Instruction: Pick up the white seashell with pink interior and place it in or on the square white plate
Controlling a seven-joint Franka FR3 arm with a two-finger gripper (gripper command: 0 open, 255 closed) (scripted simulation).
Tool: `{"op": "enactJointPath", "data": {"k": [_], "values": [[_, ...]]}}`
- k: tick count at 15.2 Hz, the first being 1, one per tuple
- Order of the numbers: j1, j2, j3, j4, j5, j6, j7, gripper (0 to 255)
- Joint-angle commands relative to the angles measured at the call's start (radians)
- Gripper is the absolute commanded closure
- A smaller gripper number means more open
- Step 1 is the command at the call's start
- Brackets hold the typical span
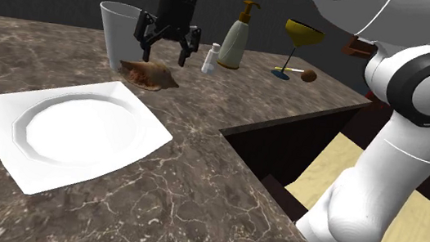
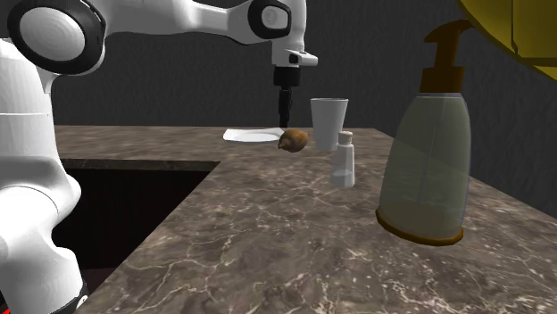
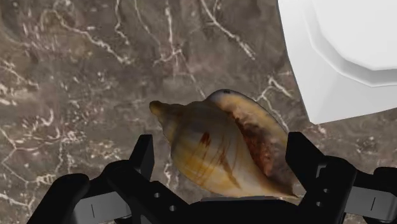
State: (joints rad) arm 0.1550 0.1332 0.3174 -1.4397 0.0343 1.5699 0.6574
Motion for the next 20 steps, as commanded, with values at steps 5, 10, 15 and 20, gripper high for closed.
{"op": "enactJointPath", "data": {"k": [5, 10, 15, 20], "values": [[0.014, 0.025, 0.008, -0.034, -0.011, 0.06, 0.021, 0], [0.013, 0.018, 0.007, -0.078, -0.008, 0.097, 0.02, 0], [0.014, 0.018, 0.007, -0.078, -0.008, 0.097, 0.02, 0], [0.012, 0.007, 0.005, -0.087, -0.004, 0.096, 0.016, 255]]}}
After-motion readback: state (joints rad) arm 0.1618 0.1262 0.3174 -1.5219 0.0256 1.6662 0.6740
